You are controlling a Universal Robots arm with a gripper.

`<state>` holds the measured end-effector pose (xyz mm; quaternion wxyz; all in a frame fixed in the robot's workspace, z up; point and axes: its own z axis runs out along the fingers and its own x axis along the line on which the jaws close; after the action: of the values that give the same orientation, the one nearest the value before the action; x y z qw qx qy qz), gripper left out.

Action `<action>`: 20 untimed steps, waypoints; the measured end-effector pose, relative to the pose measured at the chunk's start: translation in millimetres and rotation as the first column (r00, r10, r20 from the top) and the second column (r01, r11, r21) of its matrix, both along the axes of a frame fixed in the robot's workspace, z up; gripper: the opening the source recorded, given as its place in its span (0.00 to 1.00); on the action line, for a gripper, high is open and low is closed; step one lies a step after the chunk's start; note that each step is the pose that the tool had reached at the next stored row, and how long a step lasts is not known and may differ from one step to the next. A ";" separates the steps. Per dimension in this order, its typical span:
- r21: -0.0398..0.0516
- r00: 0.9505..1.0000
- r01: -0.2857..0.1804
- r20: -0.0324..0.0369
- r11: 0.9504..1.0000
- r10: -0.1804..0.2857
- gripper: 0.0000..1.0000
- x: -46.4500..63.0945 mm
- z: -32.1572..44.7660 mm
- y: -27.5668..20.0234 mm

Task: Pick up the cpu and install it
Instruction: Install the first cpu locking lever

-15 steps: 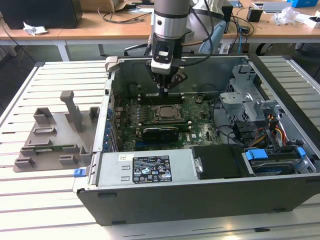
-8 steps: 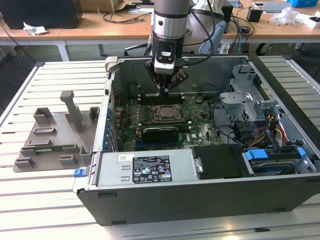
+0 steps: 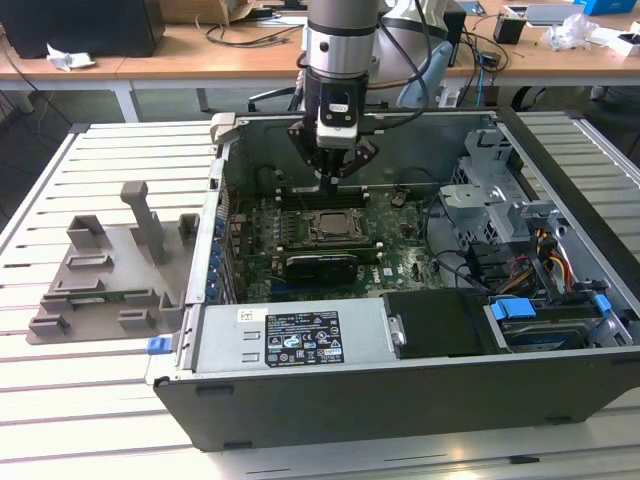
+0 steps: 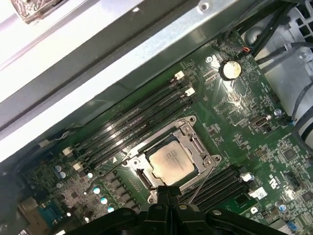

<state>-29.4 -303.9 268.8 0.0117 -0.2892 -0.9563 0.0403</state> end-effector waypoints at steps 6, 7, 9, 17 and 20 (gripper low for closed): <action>0.000 0.997 -0.075 0.000 0.997 0.075 0.11 0.0 0.0 0.0; 0.000 0.997 -0.082 0.000 0.997 0.082 0.11 0.0 0.0 0.0; 0.000 0.995 -0.098 0.000 0.995 0.098 0.11 0.0 0.0 0.0; 0.000 0.974 -0.226 0.000 0.974 0.226 0.11 0.0 0.0 0.0; 0.000 0.966 -0.259 0.000 0.966 0.259 0.11 0.0 0.0 0.0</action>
<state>-29.4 -303.9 268.8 0.0063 -0.1619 -0.9859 0.0415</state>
